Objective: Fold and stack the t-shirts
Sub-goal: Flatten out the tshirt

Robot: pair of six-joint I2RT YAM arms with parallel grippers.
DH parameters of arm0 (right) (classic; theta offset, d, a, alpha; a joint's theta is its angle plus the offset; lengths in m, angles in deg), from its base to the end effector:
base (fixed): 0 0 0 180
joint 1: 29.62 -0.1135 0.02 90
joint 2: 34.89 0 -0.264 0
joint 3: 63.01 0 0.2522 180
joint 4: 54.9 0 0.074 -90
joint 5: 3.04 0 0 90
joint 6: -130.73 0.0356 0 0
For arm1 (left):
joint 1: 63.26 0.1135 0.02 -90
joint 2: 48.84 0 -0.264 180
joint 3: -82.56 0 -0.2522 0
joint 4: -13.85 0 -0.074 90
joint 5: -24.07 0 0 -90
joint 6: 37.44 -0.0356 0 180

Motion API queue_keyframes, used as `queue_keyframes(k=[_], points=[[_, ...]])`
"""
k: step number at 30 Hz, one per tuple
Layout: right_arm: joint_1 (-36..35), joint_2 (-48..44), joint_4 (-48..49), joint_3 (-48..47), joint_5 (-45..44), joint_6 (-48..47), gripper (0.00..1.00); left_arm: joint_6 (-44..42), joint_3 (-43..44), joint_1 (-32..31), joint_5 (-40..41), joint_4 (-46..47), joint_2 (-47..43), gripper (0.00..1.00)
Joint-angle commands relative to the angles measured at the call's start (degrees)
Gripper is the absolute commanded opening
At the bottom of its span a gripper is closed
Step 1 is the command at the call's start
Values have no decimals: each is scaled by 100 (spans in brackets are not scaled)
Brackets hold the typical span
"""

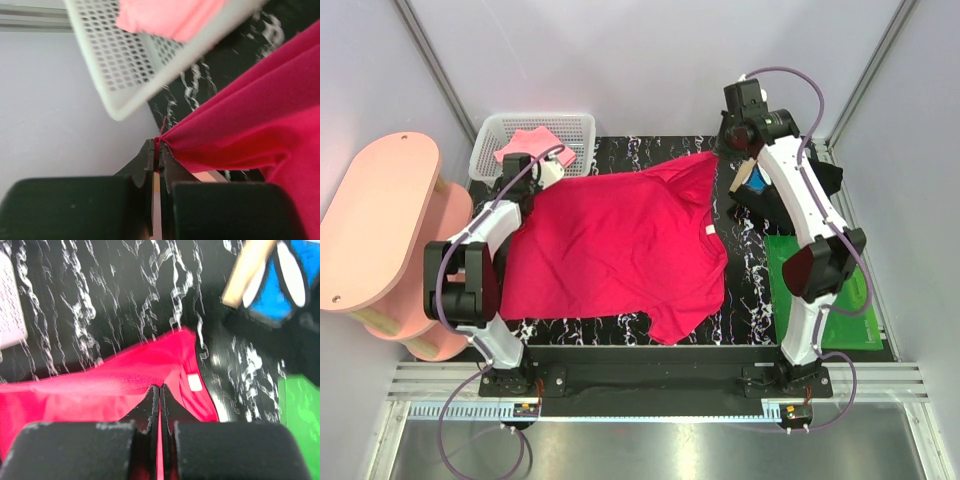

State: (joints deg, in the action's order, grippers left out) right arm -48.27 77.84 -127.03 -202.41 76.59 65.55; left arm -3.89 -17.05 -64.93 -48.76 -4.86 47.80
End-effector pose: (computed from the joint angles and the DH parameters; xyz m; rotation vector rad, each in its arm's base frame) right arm 0.4036 0.1295 0.3925 0.2138 2.3436 0.1584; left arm 0.3813 -0.0006 0.2433 0.9495 2.0775 0.8511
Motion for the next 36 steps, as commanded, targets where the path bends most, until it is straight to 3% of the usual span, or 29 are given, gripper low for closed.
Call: queue_keyframes(k=[1, 5, 11, 22, 30, 36], points=[[64, -1040, 298, 987, 9, 85, 0, -42, -431, 62, -196, 205, -742, 0], [64, -1665, 686, 2252, 35, 111, 0, -156, -931, 62, -310, 196, -1129, 0], [64, -2097, 783, 2931, -44, 111, 0, -288, -1231, 62, -451, 231, -1499, 0], [90, -2176, 634, 2291, -527, -82, 0, -806, -854, 62, -434, 364, -1455, 0], [538, -1869, 450, 1526, -448, -135, 0, -368, -414, 167, -706, 13, -1473, 0], [538, -2368, 467, 2446, -18, 58, 0, -411, -1151, 167, -908, -111, -2016, 0]])
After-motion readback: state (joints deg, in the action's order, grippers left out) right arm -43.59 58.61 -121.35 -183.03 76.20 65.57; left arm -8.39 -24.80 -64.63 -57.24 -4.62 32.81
